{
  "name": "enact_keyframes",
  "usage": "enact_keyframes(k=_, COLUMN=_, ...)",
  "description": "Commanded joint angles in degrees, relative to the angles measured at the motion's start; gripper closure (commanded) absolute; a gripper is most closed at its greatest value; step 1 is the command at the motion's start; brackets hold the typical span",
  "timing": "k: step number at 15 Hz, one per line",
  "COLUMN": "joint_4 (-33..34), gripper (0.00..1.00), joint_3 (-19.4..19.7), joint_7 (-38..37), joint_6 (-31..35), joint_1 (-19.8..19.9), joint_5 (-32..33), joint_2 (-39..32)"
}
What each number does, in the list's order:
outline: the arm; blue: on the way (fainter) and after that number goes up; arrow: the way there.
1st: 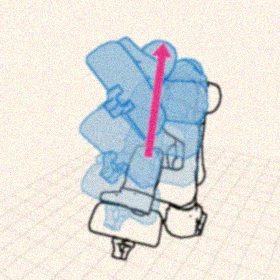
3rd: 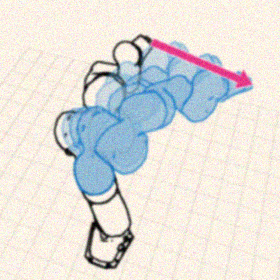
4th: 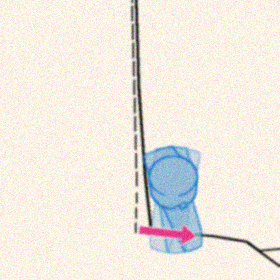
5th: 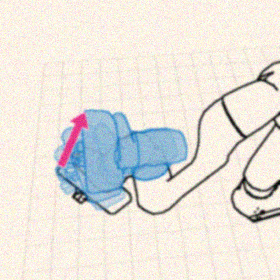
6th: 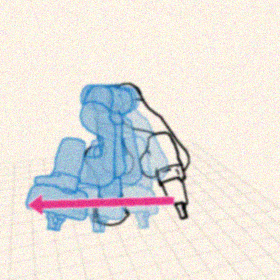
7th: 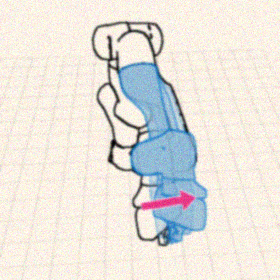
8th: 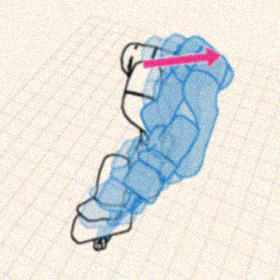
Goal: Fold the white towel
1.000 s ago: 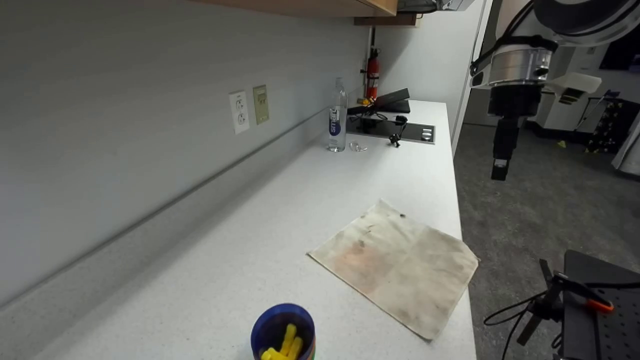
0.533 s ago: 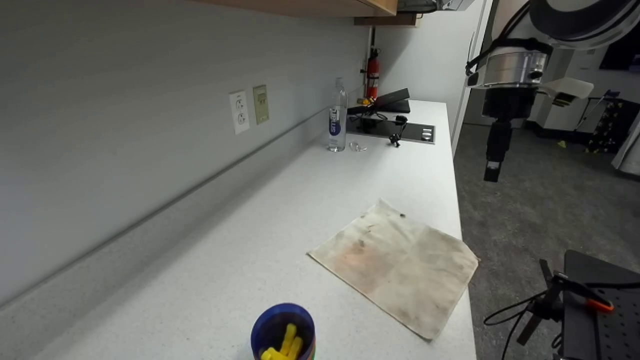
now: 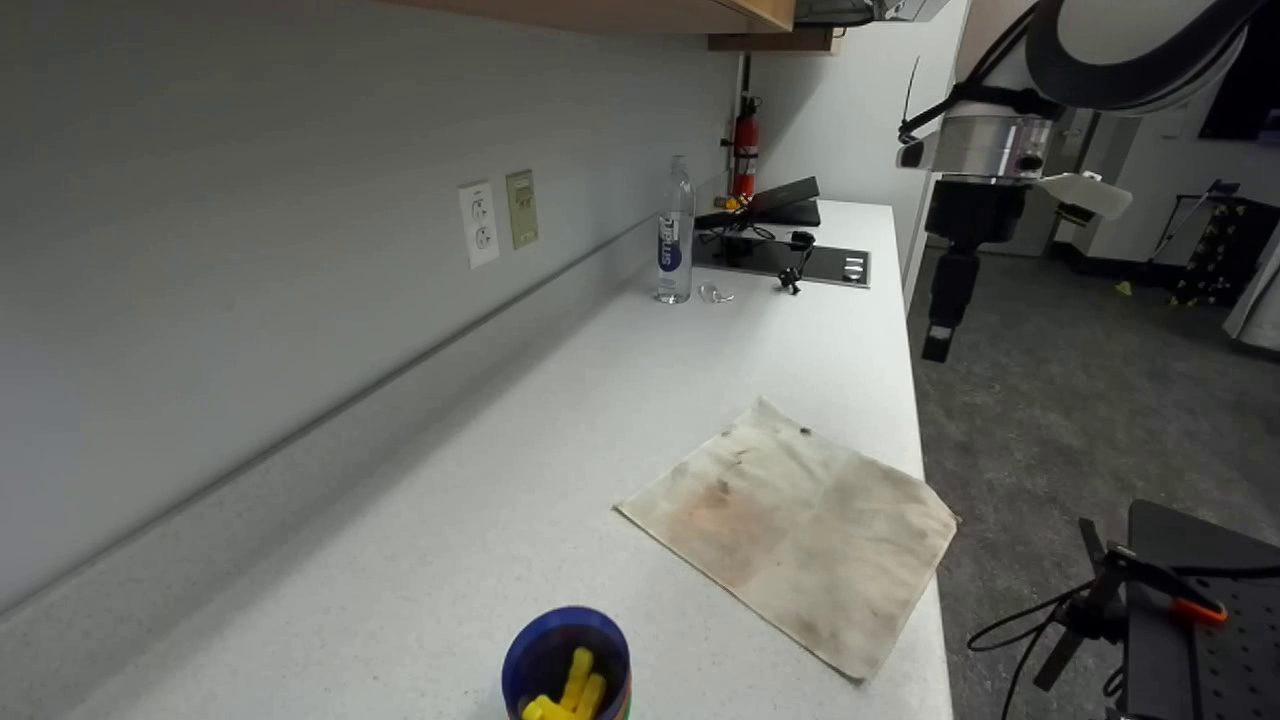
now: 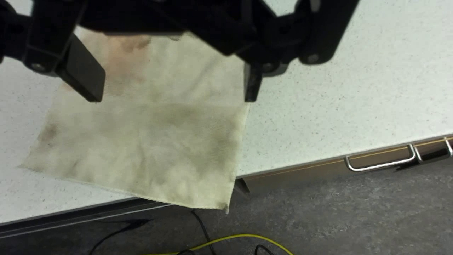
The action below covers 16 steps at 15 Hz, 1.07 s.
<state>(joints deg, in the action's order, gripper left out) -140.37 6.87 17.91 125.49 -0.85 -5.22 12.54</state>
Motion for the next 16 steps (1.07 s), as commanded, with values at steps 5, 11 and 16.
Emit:
enact_keyframes(k=5, joint_4=1.3, gripper=0.0, joint_3=-0.8, joint_7=-1.6, joint_6=0.4, joint_1=1.6, joint_5=3.1, joint_2=-1.7)
enact_keyframes(k=11, joint_4=9.8, gripper=0.0, joint_3=-0.6, joint_7=0.3, joint_6=-1.5, joint_1=3.1, joint_5=12.0, joint_2=-10.7)
enact_keyframes(k=16, joint_4=17.6, gripper=0.0, joint_3=-1.6, joint_7=6.2, joint_6=-0.5, joint_1=3.1, joint_5=11.0, joint_2=-19.8)
